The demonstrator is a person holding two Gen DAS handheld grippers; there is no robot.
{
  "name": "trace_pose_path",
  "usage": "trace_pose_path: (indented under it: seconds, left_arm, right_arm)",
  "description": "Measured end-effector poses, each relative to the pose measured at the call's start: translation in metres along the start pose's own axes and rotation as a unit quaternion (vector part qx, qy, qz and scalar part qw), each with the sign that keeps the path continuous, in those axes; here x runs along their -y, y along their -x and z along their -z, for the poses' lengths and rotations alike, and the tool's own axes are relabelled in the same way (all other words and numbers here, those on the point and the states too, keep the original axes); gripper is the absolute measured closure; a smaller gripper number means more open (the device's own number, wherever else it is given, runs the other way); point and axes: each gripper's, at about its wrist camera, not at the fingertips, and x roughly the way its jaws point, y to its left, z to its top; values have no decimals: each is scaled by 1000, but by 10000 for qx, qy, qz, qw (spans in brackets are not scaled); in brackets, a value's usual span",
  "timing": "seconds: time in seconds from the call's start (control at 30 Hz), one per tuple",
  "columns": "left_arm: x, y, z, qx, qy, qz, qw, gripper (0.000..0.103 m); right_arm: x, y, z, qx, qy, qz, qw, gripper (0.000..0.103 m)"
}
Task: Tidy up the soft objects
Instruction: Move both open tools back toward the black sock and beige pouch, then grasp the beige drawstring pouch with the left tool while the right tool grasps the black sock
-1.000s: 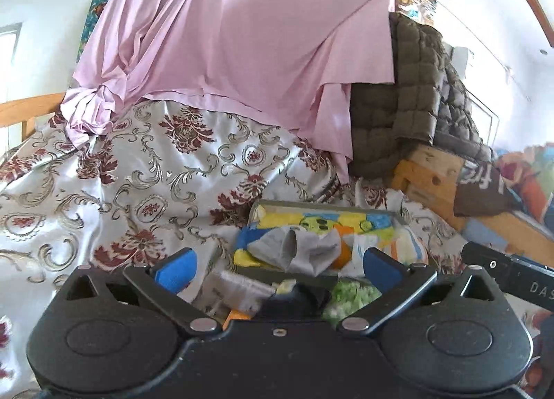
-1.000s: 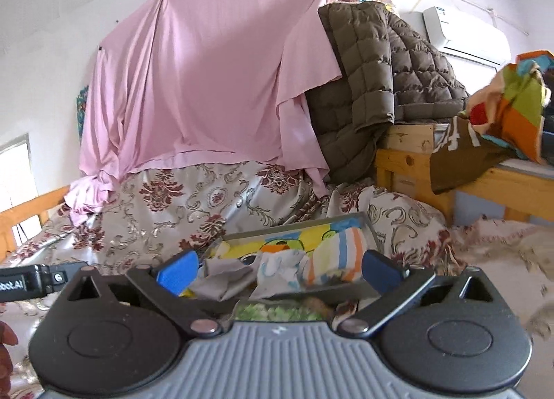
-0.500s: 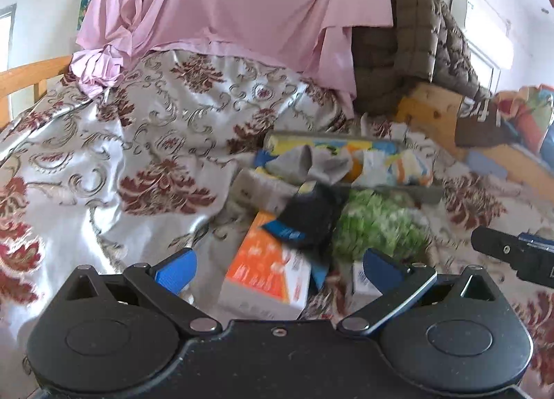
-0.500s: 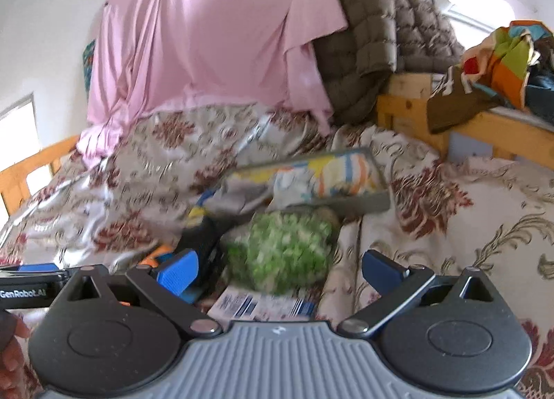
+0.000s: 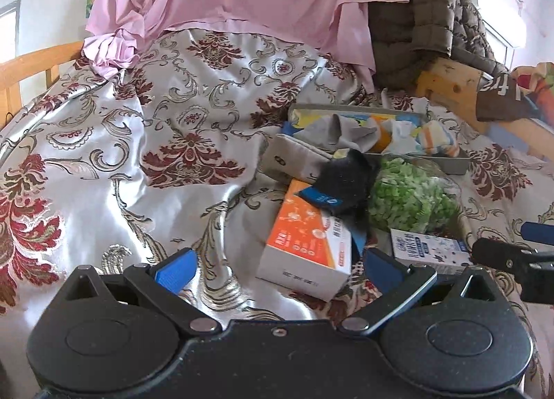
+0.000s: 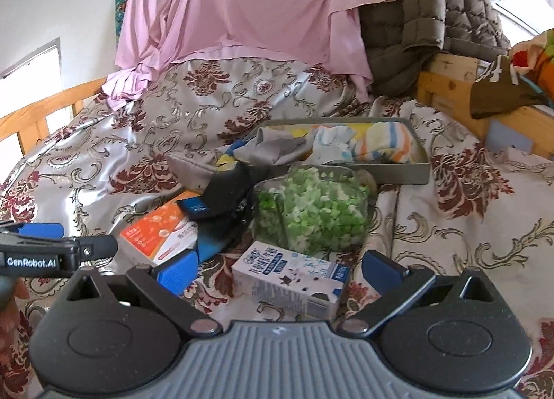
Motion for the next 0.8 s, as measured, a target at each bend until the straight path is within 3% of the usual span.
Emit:
trace_pose_path:
  seconds: [0.23,0.5,0.8]
  left_arm:
    - [-9,0,-8,-180,-524,-88,9984,1]
    - [-21,-9,-20,-150,-263,-178,9994,1]
    - [-22,-34,-37,-284,-430,-188,9985,1]
  right_arm:
    - [-9,-8,0,-12,228,-104,9997,0]
    - [-19,-9,-1,82,348,-297,9989,0]
    - [-35,-23,4,-61,595,-689,9958,0]
